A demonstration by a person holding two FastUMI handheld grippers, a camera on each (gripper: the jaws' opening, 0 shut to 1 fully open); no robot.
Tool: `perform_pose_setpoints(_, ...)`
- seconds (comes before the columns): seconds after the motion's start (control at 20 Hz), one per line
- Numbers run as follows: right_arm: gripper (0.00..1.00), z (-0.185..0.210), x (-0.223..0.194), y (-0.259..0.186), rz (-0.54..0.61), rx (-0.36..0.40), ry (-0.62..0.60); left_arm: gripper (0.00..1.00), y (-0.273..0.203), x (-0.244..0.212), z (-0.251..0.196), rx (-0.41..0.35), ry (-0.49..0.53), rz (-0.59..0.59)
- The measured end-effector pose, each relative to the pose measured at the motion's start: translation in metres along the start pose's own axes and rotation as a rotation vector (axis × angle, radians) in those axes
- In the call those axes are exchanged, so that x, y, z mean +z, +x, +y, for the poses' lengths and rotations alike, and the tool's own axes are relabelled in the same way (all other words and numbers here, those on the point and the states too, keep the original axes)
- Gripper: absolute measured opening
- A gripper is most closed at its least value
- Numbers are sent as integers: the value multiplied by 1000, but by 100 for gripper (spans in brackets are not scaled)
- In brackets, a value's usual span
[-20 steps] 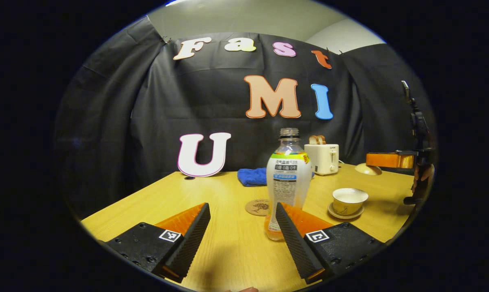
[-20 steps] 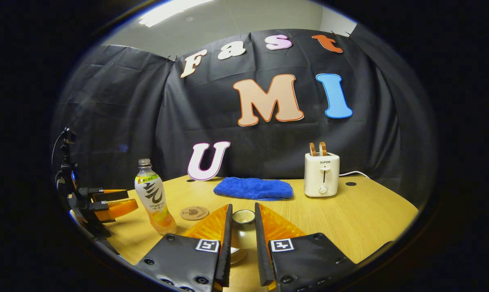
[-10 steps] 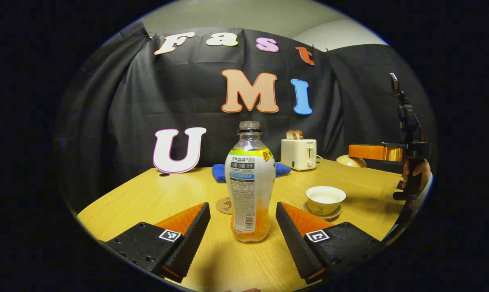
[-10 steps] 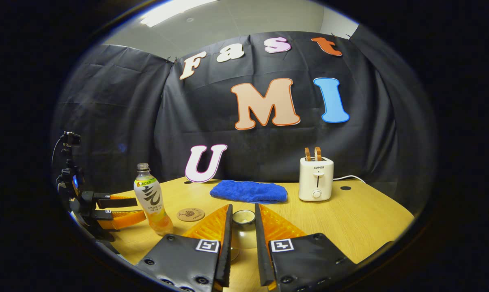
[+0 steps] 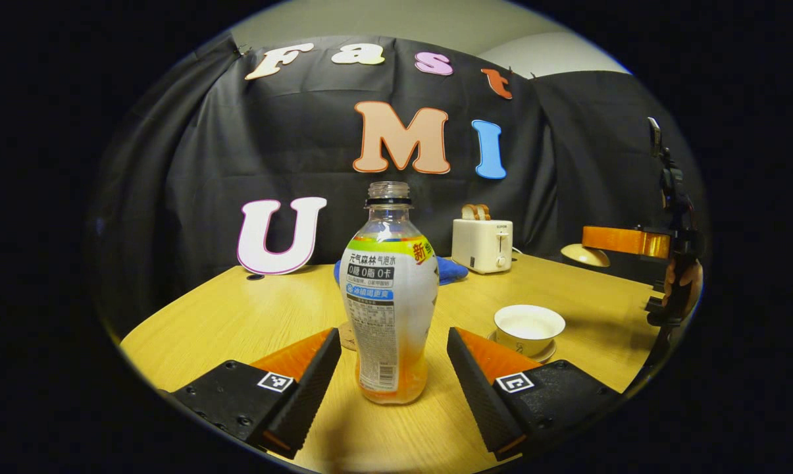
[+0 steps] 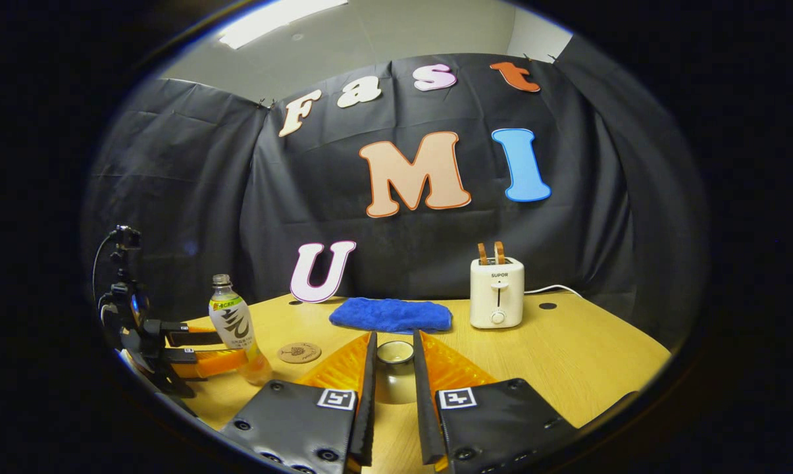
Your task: Open the teacup lid with one hand, grasp the water bottle and pour water into the teacup with the other hand; after pouring, place the water bottle on the coaster and then close the teacup lid.
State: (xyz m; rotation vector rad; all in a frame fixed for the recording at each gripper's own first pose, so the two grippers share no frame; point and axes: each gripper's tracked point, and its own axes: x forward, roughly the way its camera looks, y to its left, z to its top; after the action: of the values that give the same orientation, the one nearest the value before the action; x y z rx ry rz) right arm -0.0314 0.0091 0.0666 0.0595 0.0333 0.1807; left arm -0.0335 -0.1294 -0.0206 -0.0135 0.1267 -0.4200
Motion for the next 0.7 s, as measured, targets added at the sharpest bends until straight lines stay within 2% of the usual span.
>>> perform_pose_setpoints(0.15, 31, -5, 3, -3, -7, -7, 3, 90, 5, 1, 4, 25, -10, 3)
perform_pose_setpoints(0.3, 32, -8, 5, -4, -10, -12, 9, 77, 9, -1, 4, 26, -8, 11)
perform_pose_setpoints(0.55, 32, -12, 10, -7, -20, -16, 11, 73, 13, 1, 3, 34, 5, 7)
perform_pose_setpoints(0.6, 32, -12, 12, -8, -23, -17, 11, 66, 13, 0, 2, 35, 4, 8)
perform_pose_setpoints(0.7, 32, -13, 14, -10, -27, -16, 15, 63, 12, 0, 2, 28, 8, 9)
